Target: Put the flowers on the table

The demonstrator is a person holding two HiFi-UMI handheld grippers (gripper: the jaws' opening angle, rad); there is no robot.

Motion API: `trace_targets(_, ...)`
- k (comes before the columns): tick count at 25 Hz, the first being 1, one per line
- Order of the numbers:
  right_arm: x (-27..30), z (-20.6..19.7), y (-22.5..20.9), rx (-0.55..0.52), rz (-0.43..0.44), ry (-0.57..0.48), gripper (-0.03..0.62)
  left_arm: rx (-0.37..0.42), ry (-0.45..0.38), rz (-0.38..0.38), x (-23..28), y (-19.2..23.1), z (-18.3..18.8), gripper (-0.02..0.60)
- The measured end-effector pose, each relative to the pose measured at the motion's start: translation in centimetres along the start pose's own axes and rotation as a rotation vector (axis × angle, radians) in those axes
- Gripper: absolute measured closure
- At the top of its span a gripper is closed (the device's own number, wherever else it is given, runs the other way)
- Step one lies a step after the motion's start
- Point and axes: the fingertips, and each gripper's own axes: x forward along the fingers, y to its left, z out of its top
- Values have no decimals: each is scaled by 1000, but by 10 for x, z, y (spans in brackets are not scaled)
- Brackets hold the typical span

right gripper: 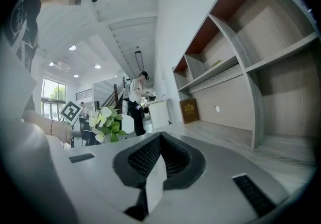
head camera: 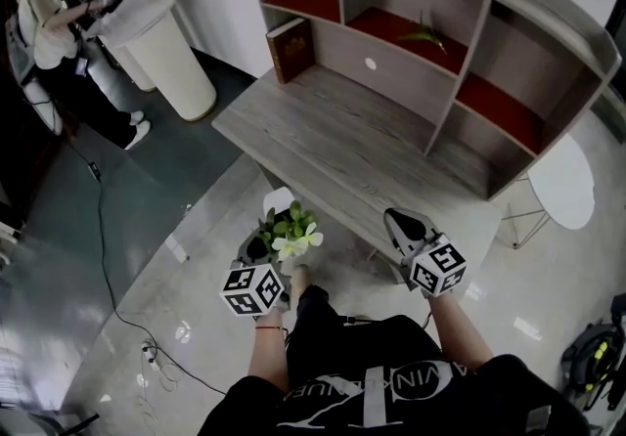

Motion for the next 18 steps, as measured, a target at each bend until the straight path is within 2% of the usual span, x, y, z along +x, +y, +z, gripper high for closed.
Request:
trace_targets(5,34,-1,-7,11,-42,10,583,-11,30,-40,37,30,12,512)
trace_targets(18,126,13,-33,48,-189,26,583,-10,138,-213,145,86,50,512)
